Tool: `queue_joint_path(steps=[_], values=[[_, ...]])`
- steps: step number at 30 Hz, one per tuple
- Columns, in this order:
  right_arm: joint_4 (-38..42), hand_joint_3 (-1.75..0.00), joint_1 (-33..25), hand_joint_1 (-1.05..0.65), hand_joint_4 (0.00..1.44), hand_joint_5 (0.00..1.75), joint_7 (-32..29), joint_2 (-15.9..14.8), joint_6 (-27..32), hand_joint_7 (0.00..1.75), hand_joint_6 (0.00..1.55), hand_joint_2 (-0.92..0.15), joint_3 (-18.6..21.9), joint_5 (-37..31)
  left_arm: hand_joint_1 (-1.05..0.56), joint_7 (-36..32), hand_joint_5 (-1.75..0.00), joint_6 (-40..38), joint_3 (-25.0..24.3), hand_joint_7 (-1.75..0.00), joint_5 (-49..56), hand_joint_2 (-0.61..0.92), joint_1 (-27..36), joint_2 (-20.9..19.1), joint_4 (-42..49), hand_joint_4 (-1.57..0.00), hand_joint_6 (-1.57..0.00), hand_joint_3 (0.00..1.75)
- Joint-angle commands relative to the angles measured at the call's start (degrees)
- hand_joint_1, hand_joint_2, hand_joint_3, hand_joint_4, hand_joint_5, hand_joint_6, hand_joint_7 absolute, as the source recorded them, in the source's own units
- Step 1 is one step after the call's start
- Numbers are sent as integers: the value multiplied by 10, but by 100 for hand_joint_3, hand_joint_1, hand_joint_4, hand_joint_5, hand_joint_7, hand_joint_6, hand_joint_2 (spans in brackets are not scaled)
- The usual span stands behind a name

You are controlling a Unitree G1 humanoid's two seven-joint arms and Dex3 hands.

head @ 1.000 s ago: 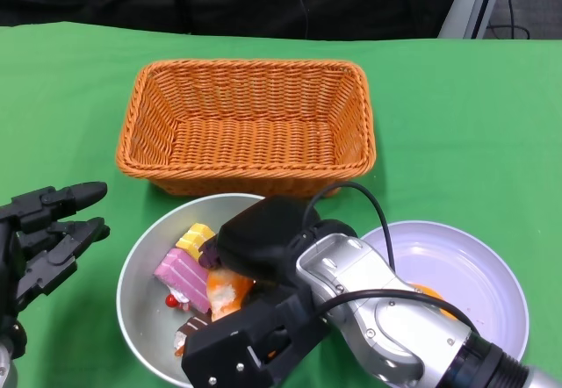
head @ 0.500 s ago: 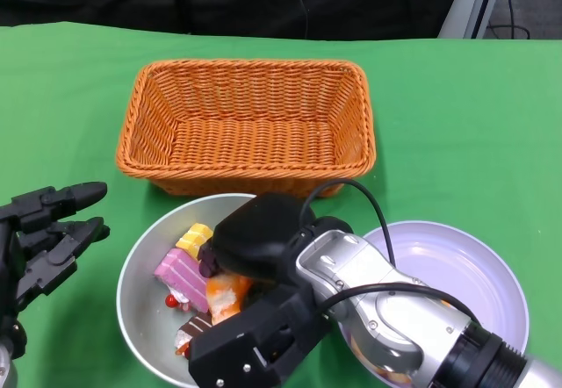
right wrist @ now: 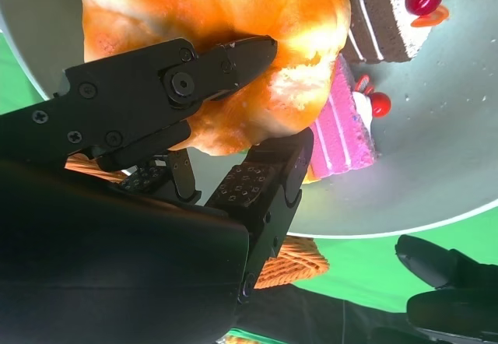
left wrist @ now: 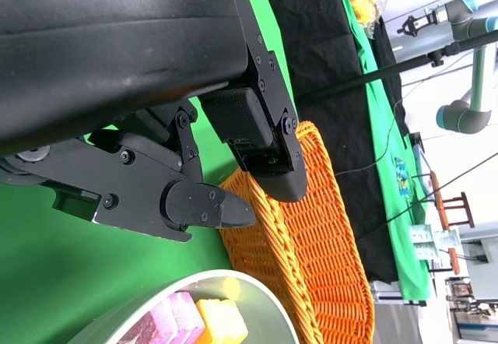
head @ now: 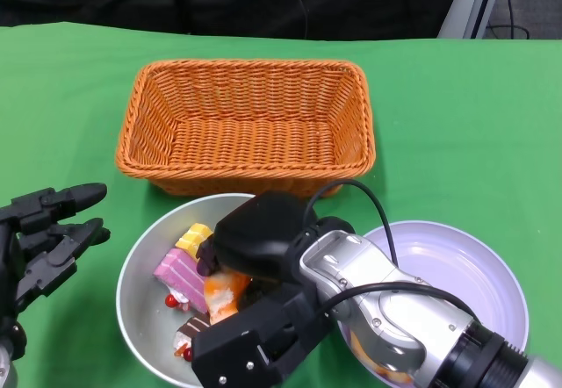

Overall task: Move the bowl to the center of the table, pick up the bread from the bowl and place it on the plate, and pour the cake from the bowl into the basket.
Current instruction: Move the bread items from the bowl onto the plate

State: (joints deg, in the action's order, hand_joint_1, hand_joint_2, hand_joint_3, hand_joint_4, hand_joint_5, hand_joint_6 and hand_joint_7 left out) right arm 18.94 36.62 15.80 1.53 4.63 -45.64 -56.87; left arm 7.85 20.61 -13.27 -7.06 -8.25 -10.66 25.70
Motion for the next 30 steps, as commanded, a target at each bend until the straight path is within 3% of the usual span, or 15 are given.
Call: queue_joint_path(steps=[1, 4, 9, 15, 24, 27, 30], values=[[9, -1, -10, -37, 66, 164, -21, 1, -3, 0, 94, -91, 8, 13, -16, -5, -72, -2, -4, -1, 1, 92, 2, -7, 0, -83, -107, 25], [10, -3, -13, -34, 65, 158, -52, 0, -16, 1, 82, -92, 11, 21, -16, -7, -71, 5, -2, -1, 8, 92, 2, -10, 2, -83, -107, 26], [7, -2, -20, -35, 63, 153, -94, -3, -28, 6, 95, -91, 13, 26, -18, -5, -71, 5, -3, -1, 11, 92, 2, -11, 1, -83, -108, 26], [-1, 0, -22, -35, 66, 144, -121, -9, -37, 4, 97, -91, 16, 23, -18, -6, -72, 14, -2, -2, 20, 92, 2, -14, 5, -82, -109, 27], [-21, -2, -18, -34, 61, 144, -98, -16, -42, 2, 96, -92, 31, 35, -22, -12, -71, 7, -3, -2, 26, 92, 4, -12, 0, -80, -110, 25], [-36, -2, -15, -35, 66, 130, -83, -16, -28, 1, 95, -92, 44, 41, -24, -18, -72, 5, -2, -2, 29, 92, 3, -10, 1, -76, -110, 21], [-40, -5, -13, -36, 66, 133, -75, -14, -19, 2, 97, -92, 49, 40, -24, -19, -83, 2, -2, -1, 28, 92, 2, -9, 2, -70, -110, 20]])
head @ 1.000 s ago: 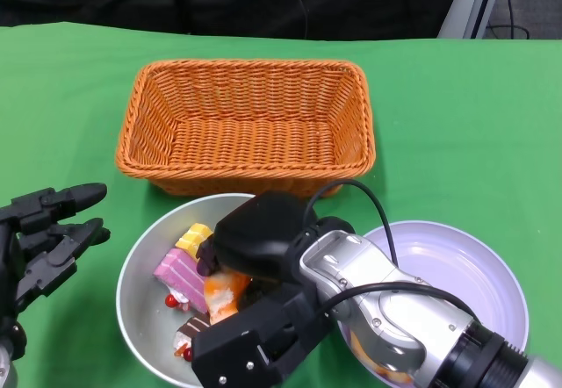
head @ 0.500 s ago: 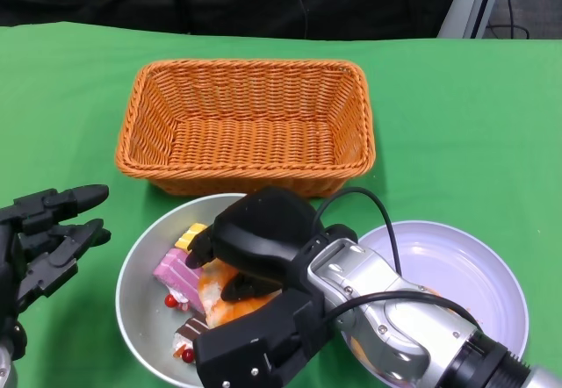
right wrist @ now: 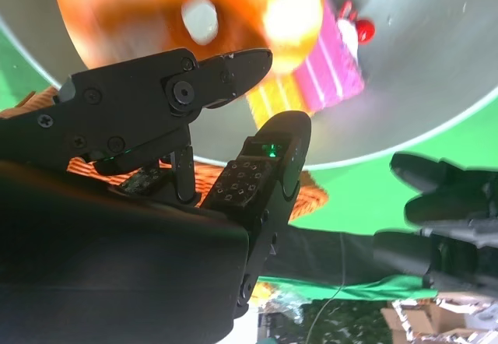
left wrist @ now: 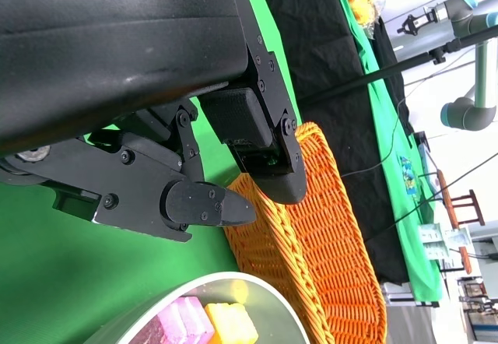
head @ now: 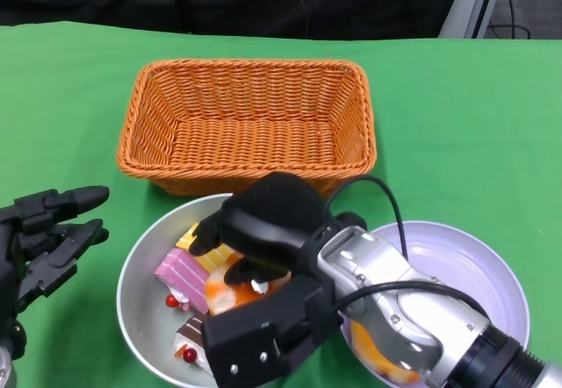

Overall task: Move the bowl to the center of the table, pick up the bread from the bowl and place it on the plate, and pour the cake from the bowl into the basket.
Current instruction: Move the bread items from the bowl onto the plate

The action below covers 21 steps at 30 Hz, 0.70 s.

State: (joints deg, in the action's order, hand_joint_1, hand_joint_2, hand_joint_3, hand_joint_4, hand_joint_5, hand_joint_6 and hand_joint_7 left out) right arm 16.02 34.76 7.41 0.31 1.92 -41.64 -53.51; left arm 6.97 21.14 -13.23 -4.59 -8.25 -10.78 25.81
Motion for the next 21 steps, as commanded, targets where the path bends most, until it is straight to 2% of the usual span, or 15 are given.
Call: queue_joint_path(steps=[1, 5, 8, 13, 15, 19, 21], values=[[-11, -6, 6, -37, 66, 134, 11, -1, 9, 2, 98, -92, 9, 6, -24, -10, -85, -3, -3, -1, 3, 92, 1, -8, 0, -69, -110, 20], [-16, -6, 5, -37, 65, 136, 13, -1, 12, 2, 98, -92, 11, 3, -24, -12, -86, -4, -1, -1, 4, 92, 2, -9, 0, -68, -110, 20], [-22, -8, 3, -38, 68, 119, 13, -1, 20, 2, 101, -92, 12, 1, -27, -14, -88, -7, 0, -1, 8, 92, 2, -11, 0, -68, -110, 17], [-28, -8, -1, -39, 70, 117, 5, -1, 19, 3, 103, -92, 15, 10, -28, -13, -88, -10, -2, -1, 8, 92, 2, -10, -1, -67, -110, 16], [-42, -6, -1, -33, 67, 117, 15, -8, 10, 1, 102, -92, 20, 21, -29, -14, -89, -13, 0, -1, 11, 92, 1, -11, -2, -69, -109, 16], [-64, -8, -4, -32, 70, 93, 32, -15, 8, 1, 90, -92, 24, 30, -29, -11, -89, -16, 0, 0, 14, 92, -1, -14, 2, -67, -108, 17], [-66, -8, -6, -32, 71, 89, 32, -15, 7, 1, 89, -92, 25, 30, -29, -10, -89, -16, -1, 0, 14, 92, -1, -13, 2, -67, -108, 17]])
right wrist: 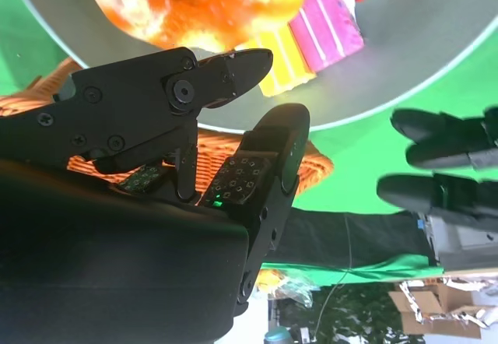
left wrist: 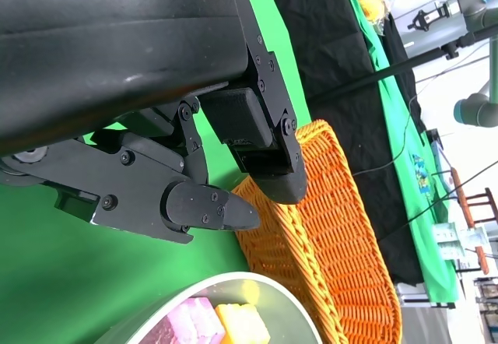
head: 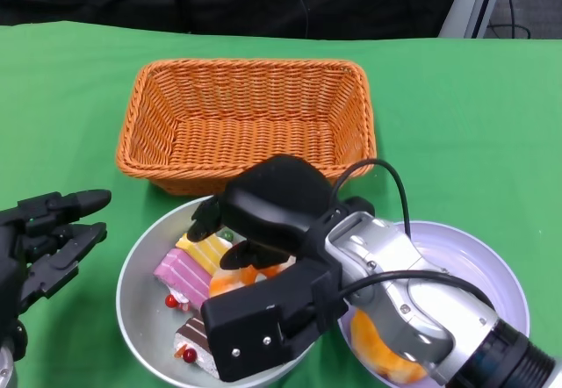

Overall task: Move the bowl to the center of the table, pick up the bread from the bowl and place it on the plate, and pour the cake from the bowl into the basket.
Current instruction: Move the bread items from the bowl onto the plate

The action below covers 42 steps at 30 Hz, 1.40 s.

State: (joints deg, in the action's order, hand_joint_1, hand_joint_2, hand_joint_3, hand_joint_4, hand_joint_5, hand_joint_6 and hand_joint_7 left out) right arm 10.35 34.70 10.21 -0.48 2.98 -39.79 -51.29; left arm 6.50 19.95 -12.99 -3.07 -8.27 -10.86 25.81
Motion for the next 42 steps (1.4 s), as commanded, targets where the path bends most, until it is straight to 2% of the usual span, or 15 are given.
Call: queue_joint_path(steps=[1, 6, 7, 8, 10, 26, 27, 28, 29, 30, 31, 32, 37, 42], values=[[-10, -8, -5, -32, 72, 88, 5, -8, -4, 1, 89, -92, 6, 8, -29, -6, -90, -4, -3, 0, -1, 92, -1, -13, 2, -66, -108, 17], [-23, -8, -10, -32, 73, 86, 8, -10, -4, 1, 89, -92, 8, 6, -29, -8, -90, -2, -3, 0, 1, 92, -1, -12, 2, -66, -108, 17], [-32, -9, -14, -35, 75, 70, 11, -12, -4, 1, 82, -92, 9, 5, -29, -9, -114, -1, -3, -1, 2, 92, -1, -12, 2, -61, -109, 15], [-39, -9, -16, -37, 77, 59, 12, -14, -3, 1, 79, -92, 9, 5, -29, -10, -129, 0, -3, -1, 3, 92, -1, -12, 2, -56, -110, 14], [-44, -9, -18, -38, 80, 49, 15, -15, -3, 1, 76, -92, 10, 4, -29, -11, -143, 1, -3, -1, 4, 92, -1, -12, 2, -52, -110, 14], [-48, -9, -20, -39, 84, 40, 18, -15, 0, 0, 75, -92, 10, 2, -29, -11, -148, 1, -3, -1, 4, 92, -1, -12, 3, -50, -111, 13], [-89, -9, -18, -39, 84, 40, 79, -25, 28, 0, 74, -92, 9, -7, -29, -6, -148, 2, -5, -1, -3, 92, 1, -11, 1, -50, -110, 13], [-121, -10, -18, -47, 77, 29, 128, -33, 50, 0, 61, -92, 8, -15, -28, -2, -118, 3, -6, -1, -8, 92, 2, -10, 0, -62, -109, 17], [-201, -11, -29, -50, 75, 25, 204, -59, 69, 0, 57, -92, 7, -47, -27, 5, -106, 9, -3, -1, -16, 92, 7, -1, -7, -68, -109, 18], [-278, -14, -38, -66, 72, 20, 281, -82, 82, 1, 55, -92, 2, -85, -26, 5, -93, 14, 2, -1, -15, 92, 13, 4, -17, -75, -110, 20], [-327, -17, -46, -84, 72, 17, 326, -96, 85, 1, 54, -92, -2, -114, -25, 5, -83, 17, 5, -1, -15, 92, 17, 9, -23, -77, -110, 22], [-357, -19, -51, -90, 73, 16, 356, -103, 87, 1, 54, -92, -5, -134, -24, 4, -79, 19, 6, -1, -14, 92, 19, 11, -27, -78, -110, 23], [-388, -22, -67, -97, 72, 13, 400, -94, 79, 0, 51, -92, -1, -165, -22, 7, -74, 25, 6, 0, -17, 92, 18, 9, -22, -79, -109, 25], [-383, -19, -84, -93, 66, 8, 421, -75, 84, 0, 51, -92, 17, -132, -22, 5, -74, 33, 10, 0, -12, 92, 18, 4, -19, -80, -109, 26]])
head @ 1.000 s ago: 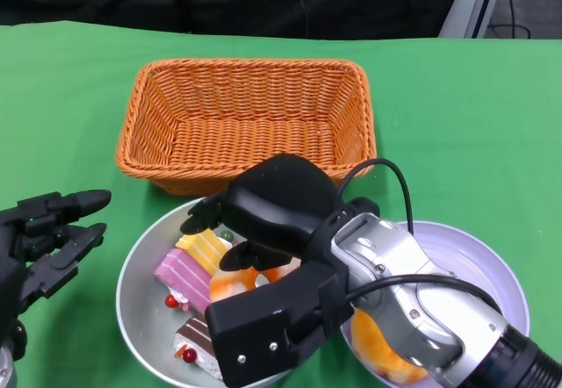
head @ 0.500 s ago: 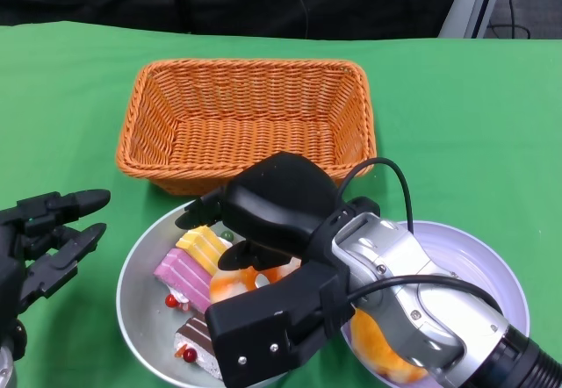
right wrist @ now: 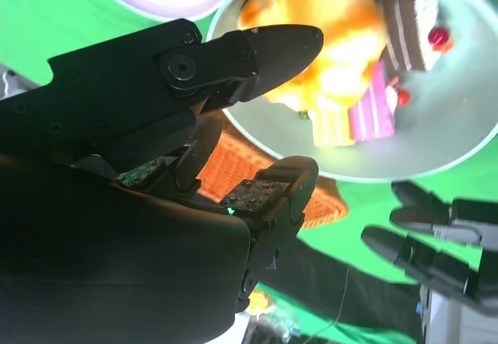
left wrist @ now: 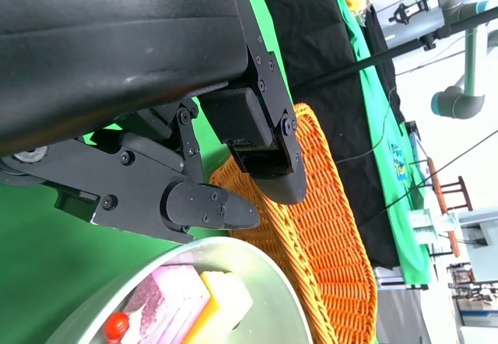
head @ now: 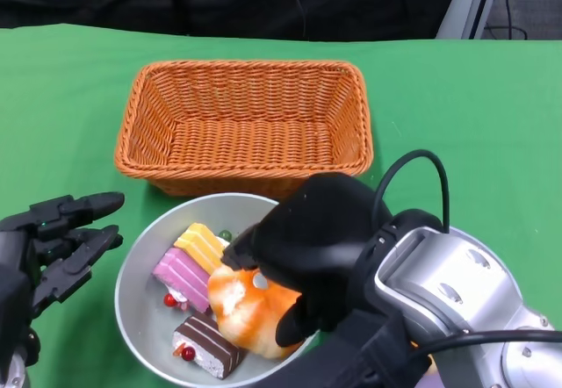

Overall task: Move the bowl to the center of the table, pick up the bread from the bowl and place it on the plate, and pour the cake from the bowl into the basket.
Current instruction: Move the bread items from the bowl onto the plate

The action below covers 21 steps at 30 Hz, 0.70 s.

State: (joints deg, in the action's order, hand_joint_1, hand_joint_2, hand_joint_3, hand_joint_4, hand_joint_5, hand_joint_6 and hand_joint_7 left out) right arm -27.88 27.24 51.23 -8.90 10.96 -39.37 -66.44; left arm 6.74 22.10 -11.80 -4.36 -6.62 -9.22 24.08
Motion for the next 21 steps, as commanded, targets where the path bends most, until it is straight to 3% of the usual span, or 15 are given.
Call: queue_joint_path(steps=[1, 10, 21], values=[[1, -18, -13, -93, 66, 8, 7, 9, 1, 1, 52, -92, 15, 26, -21, 3, -75, 13, -1, 0, 2, 92, 1, -14, 0, -80, -109, 26], [24, -15, -29, -94, 67, 6, -12, 11, -10, 0, 50, -92, 8, 15, -22, 5, -76, 18, -2, 0, -2, 92, -2, -14, 7, -80, -109, 23], [63, -15, -70, -97, 54, 0, -87, 23, -14, 0, 44, -92, -24, -77, -19, -11, -74, -11, 5, 0, 7, 92, 21, -5, -47, -80, -109, 26]])
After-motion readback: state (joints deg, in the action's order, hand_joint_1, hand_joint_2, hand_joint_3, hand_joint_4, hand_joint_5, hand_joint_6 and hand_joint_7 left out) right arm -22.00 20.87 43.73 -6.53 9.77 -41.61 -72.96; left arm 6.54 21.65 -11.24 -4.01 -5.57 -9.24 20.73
